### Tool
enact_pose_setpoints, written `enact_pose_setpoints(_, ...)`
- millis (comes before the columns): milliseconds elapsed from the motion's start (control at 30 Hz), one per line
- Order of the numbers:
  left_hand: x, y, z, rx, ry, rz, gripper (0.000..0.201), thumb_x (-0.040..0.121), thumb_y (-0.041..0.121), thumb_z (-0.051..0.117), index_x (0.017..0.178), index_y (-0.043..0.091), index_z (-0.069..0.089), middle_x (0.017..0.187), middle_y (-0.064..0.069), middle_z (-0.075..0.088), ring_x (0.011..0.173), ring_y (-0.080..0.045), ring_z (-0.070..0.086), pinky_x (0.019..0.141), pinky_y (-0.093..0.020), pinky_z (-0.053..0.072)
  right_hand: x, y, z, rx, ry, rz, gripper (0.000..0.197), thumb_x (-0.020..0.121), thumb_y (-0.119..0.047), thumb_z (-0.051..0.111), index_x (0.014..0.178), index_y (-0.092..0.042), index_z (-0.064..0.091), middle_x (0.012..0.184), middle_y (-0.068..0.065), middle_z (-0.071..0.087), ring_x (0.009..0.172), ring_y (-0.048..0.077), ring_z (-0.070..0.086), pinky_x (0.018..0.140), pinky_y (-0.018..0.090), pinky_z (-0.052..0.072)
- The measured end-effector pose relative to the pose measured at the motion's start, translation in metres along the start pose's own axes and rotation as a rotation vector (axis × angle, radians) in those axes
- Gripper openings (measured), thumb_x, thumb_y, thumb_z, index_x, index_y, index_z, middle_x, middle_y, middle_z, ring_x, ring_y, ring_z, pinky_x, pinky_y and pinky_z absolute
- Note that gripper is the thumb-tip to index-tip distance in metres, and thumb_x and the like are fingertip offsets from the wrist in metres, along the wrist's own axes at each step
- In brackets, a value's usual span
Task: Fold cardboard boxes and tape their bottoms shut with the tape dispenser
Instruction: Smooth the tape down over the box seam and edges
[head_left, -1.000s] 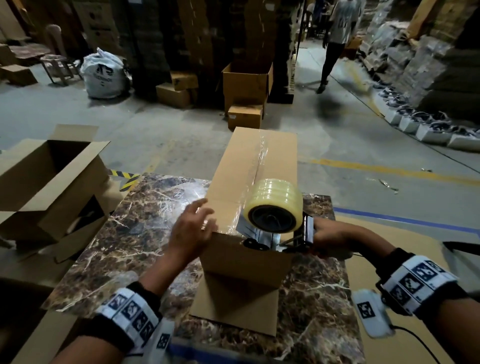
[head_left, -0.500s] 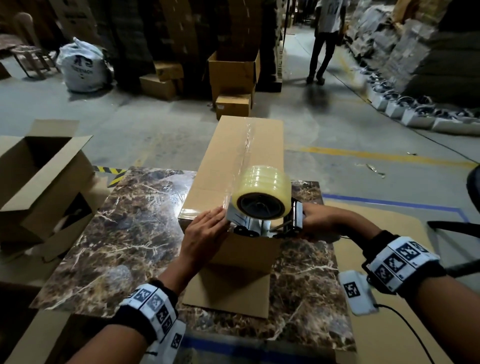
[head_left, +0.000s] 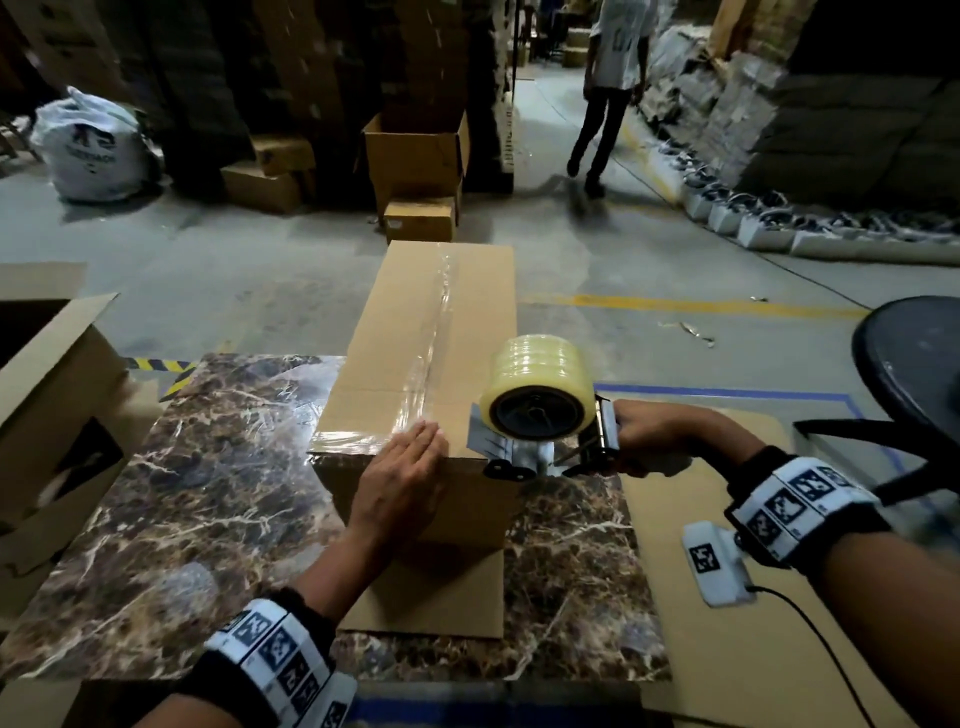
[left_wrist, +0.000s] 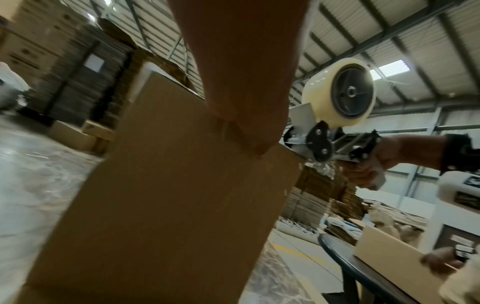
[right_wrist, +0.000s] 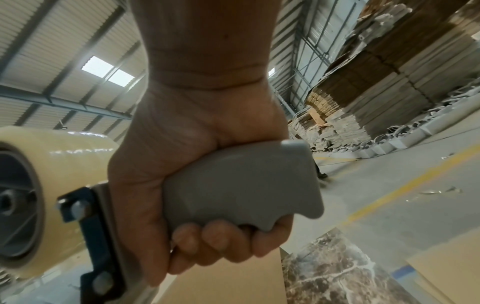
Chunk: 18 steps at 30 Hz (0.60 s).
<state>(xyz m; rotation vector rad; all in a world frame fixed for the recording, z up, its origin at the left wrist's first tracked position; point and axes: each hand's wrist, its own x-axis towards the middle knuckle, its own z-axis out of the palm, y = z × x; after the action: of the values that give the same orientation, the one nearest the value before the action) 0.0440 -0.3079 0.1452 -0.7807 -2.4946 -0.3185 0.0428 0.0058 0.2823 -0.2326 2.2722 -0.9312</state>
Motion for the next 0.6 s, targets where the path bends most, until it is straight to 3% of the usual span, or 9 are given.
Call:
enact_pose_setpoints(100, 0.018, 0.034, 0.009, -0.076, 0.018, 0.099, 0.039, 0.087, 0.031, 0.048, 0.106, 0.006, 0.07, 0.113, -0.019, 0.07, 0.103, -0.035, 0.068, 0.084, -0.04, 0.057, -0.003, 0.0, 0.001, -0.03, 0.026, 0.002, 0.028, 0.09, -0.001, 0.064, 0.068, -0.018, 0.059, 0.052, -0.005, 0.058, 0.044, 0.013, 0.049, 0.052, 0.03, 0.041)
enact_pose_setpoints(167, 0.022, 0.045, 0.016, -0.117, 0.055, 0.072, 0.034, 0.086, 0.031, 0.051, 0.097, 0.006, 0.071, 0.1, -0.02, 0.072, 0.091, -0.037, 0.069, 0.076, -0.041, 0.058, -0.004, 0.0, 0.002, -0.043, 0.035, 0.01, 0.027, 0.089, 0.001, 0.064, 0.071, -0.018, 0.058, 0.051, -0.006, 0.059, 0.045, 0.013, 0.051, 0.05, 0.029, 0.043)
enact_pose_setpoints(267, 0.018, 0.045, 0.026, -0.105, 0.112, 0.024, 0.032, 0.087, 0.026, 0.053, 0.101, 0.005, 0.072, 0.104, -0.021, 0.071, 0.096, -0.037, 0.069, 0.088, -0.045, 0.055, -0.008, 0.005, 0.005, -0.034, 0.049, 0.027, 0.023, 0.087, 0.004, 0.063, 0.075, -0.015, 0.058, 0.062, 0.004, 0.059, 0.05, 0.017, 0.051, 0.047, 0.027, 0.044)
enact_pose_setpoints(333, 0.017, 0.043, 0.028, -0.095, 0.124, 0.038, 0.032, 0.088, 0.026, 0.053, 0.103, 0.005, 0.072, 0.106, -0.021, 0.071, 0.097, -0.037, 0.069, 0.088, -0.045, 0.055, -0.007, 0.008, 0.007, -0.029, 0.066, 0.03, 0.022, 0.087, 0.003, 0.064, 0.075, -0.015, 0.057, 0.068, 0.009, 0.056, 0.052, 0.017, 0.05, 0.046, 0.026, 0.043)
enact_pose_setpoints(467, 0.016, 0.038, 0.036, -0.073, 0.128, 0.052, 0.036, 0.09, 0.028, 0.054, 0.111, 0.005, 0.072, 0.116, -0.019, 0.069, 0.108, -0.034, 0.067, 0.09, -0.045, 0.056, -0.01, 0.015, 0.006, -0.041, 0.088, 0.057, 0.025, 0.085, 0.002, 0.064, 0.071, -0.017, 0.058, 0.061, 0.001, 0.056, 0.048, 0.011, 0.049, 0.047, 0.024, 0.041)
enact_pose_setpoints(600, 0.013, 0.033, 0.043, -0.102, 0.136, 0.015, 0.038, 0.096, 0.029, 0.051, 0.12, 0.006, 0.069, 0.128, -0.013, 0.065, 0.12, -0.028, 0.061, 0.1, -0.042, 0.051, -0.018, 0.039, -0.002, -0.035, 0.08, 0.11, 0.003, 0.082, 0.0, 0.062, 0.08, 0.002, 0.064, 0.07, 0.017, 0.059, 0.056, 0.022, 0.049, 0.046, 0.025, 0.04)
